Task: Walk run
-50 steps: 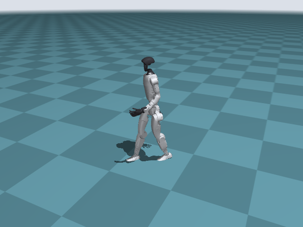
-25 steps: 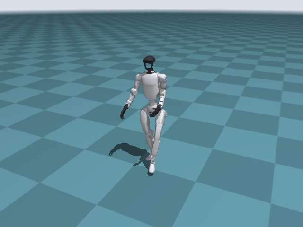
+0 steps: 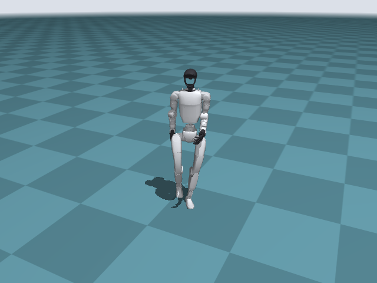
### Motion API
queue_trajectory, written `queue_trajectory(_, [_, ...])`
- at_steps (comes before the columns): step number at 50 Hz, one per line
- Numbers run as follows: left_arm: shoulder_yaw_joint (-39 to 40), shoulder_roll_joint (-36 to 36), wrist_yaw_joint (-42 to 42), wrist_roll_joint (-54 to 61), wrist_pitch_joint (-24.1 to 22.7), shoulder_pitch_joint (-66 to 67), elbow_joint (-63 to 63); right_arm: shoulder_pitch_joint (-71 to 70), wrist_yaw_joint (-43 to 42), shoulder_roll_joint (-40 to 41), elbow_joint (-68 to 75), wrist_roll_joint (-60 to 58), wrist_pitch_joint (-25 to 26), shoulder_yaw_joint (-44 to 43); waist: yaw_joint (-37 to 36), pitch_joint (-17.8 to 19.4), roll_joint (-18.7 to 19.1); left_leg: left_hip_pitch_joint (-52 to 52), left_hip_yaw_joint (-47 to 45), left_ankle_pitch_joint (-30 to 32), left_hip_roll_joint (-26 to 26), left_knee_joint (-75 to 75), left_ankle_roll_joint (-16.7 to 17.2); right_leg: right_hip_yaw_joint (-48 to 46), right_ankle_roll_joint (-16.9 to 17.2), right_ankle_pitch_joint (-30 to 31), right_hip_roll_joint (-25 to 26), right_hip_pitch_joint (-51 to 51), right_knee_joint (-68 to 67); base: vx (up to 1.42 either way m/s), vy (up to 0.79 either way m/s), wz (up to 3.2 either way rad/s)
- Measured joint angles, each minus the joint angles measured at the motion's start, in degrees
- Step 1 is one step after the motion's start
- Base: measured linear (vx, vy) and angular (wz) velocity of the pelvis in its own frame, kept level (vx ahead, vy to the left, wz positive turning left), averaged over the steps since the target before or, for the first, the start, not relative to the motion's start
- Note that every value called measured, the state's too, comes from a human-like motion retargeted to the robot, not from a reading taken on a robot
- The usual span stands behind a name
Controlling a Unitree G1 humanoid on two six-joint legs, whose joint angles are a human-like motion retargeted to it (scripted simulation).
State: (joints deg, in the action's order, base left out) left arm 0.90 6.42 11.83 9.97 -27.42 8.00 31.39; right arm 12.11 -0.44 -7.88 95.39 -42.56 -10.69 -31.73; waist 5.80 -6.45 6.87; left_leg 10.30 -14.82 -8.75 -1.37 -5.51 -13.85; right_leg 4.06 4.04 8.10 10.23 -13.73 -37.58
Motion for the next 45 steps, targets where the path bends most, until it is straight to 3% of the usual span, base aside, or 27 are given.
queue_trajectory(5, [-2.2,-1.3,1.4,-0.6,-0.2,-1.3,-0.5,3.6,2.4,1.3,1.8,-0.2,1.0,1.3,3.6,0.5,-1.9,-5.7,4.6,-2.4,-4.5,0.4,1.2,0.0,1.8,-1.7,-10.9,-4.7,18.6,0.66,-0.16,1.29])
queue_trajectory(10, [-3.3,-2.5,2.2,-0.5,-0.5,-0.1,0.0,4.1,4.9,2.1,2.0,1.5,2.2,2.4,4.7,1.7,-3.6,-13.3,6.8,-4.9,-6.2,0.8,4.1,3.6,4.6,-7.5,-13.0,-8.4,36.6,0.78,-0.27,0.7])
queue_trajectory(12, [-3.0,-2.4,2.2,-0.5,-0.6,1.2,0.3,3.5,5.8,2.1,1.6,2.4,2.0,2.1,4.1,1.6,-3.7,-15.8,5.9,-5.6,-5.5,1.0,5.9,0.8,11.0,-8.5,-12.4,-9.3,41.7,0.74,-0.38,-0.06])
queue_trajectory(14, [-2.4,-2.0,2.2,-0.5,-0.6,2.5,0.8,2.5,6.0,1.9,0.7,3.7,1.7,1.9,3.3,1.5,-3.8,-17.8,4.7,-5.8,-4.9,0.6,8.0,-1.8,9.7,-8.1,-11.5,-9.9,41.3,0.78,-0.37,-0.01])
queue_trajectory(15, [-2.3,-1.5,2.3,-0.5,-0.7,3.1,1.1,1.9,5.9,1.7,0.1,4.5,1.6,1.6,4.1,1.4,-4.0,-18.3,5.4,-5.4,-6.1,0.4,8.1,1.9,7.7,-6.5,-11.6,-10.4,39.9,0.78,-0.19,0.75])
queue_trajectory(16, [-2.3,-1.1,2.2,-0.4,-0.6,4.0,1.4,1.3,5.4,1.6,-0.4,5.2,1.9,1.2,4.6,1.0,-3.8,-18.9,5.5,-4.4,-5.7,-0.1,9.2,-0.2,5.0,-6.0,-11.7,-10.5,38.1,0.9,-0.29,0.98])
queue_trajectory(18, [-2.5,-0.2,2.2,0.1,-0.4,5.9,2.3,0.4,4.0,1.4,-1.6,6.1,2.4,-0.4,6.6,0.1,-3.2,-19.8,6.6,-1.3,-4.5,-1.5,11.9,-4.5,2.5,-3.2,-12.0,-10.1,35.6,1.01,-0.45,1.34])
queue_trajectory(20, [-2.0,0.7,2.6,0.1,-0.1,7.7,3.3,-0.2,2.6,1.1,-2.6,6.7,2.7,-2.2,9.7,-1.0,-1.8,-19.8,9.2,4.6,-2.4,-4.5,15.7,1.3,1.5,-0.3,-10.0,-8.4,34.4,0.78,-0.35,1.67])
queue_trajectory(23, [-0.6,2.6,3.4,-1.5,-0.3,10.0,4.8,-1.8,2.1,-0.3,-2.6,9.1,3.0,-3.4,9.3,-2.0,-0.3,-17.1,13.0,21.1,-0.4,-13.4,24.4,4.8,-2.7,-1.8,-8.4,-6.4,32.2,0.85,-0.42,0.8])
queue_trajectory(25, [-0.9,3.5,2.5,-2.1,-0.4,10.9,4.9,-3.7,3.0,-2.0,-2.1,10.8,3.7,-3.5,8.7,-2.4,-2.1,-13.0,13.7,30.5,-3.4,-22.5,28.9,1.7,-3.7,-3.4,-11.9,-4.2,31.6,0.69,-0.22,0.61])
queue_trajectory(27, [-0.6,3.6,2.3,-2.2,-0.6,10.7,4.5,-6.4,3.8,-3.6,-2.3,11.4,4.2,-3.2,8.0,-3.0,-4.9,-7.8,8.9,37.4,-4.6,-31.8,28.9,-4.4,-4.3,-4.6,-15.7,-2.1,31.7,0.76,-0.37,0.53])
queue_trajectory(28, [-0.3,3.3,2.8,-2.3,-0.7,10.7,4.3,-7.4,3.8,-3.8,-2.6,11.2,4.3,-3.1,7.7,-3.0,-5.5,-5.6,8.6,38.3,-3.1,-35.9,28.9,-2.2,-5.8,-5.4,-13.8,-0.6,32.2,0.73,-0.59,0.58])
queue_trajectory(31, [1.1,2.3,4.6,-2.5,-0.6,10.1,3.5,-10.9,2.7,-4.7,-4.8,9.9,4.3,-2.6,7.1,-2.0,-6.5,0.7,2.0,28.9,5.1,-45.1,21.1,-4.3,-7.9,-6.8,-11.5,3.8,33.6,0.5,-0.5,0.5])
queue_trajectory(34, [2.2,1.7,4.6,-2.3,-0.8,9.8,1.9,-14.2,1.9,-5.4,-8.8,8.0,3.3,-1.5,3.0,-0.9,-8.5,6.8,-3.8,21.2,6.7,-44.8,14.7,-4.4,-9.1,-7.6,-10.6,7.3,34.8,0.68,-0.4,-0.68])
queue_trajectory(40, [3.2,1.4,3.7,-1.9,-1.0,9.7,-1.4,-18.4,0.6,-6.4,-17.4,6.3,-0.4,0.0,-3.6,0.6,-8.9,15.3,-5.7,12.2,3.6,-22.6,7.6,-3.9,-11.2,-10.4,-6.8,12.9,35.9,0.56,-0.23,-0.48])
queue_trajectory(45, [3.6,2.4,2.1,-0.9,-0.8,9.5,-2.0,-19.3,-0.6,-6.4,-20.3,6.3,-2.2,0.1,-4.0,0.7,-8.6,17.1,-11.3,4.8,-0.8,0.3,2.2,-6.0,-13.1,-13.2,-4.6,17.5,36.3,0.66,-0.2,0.17])
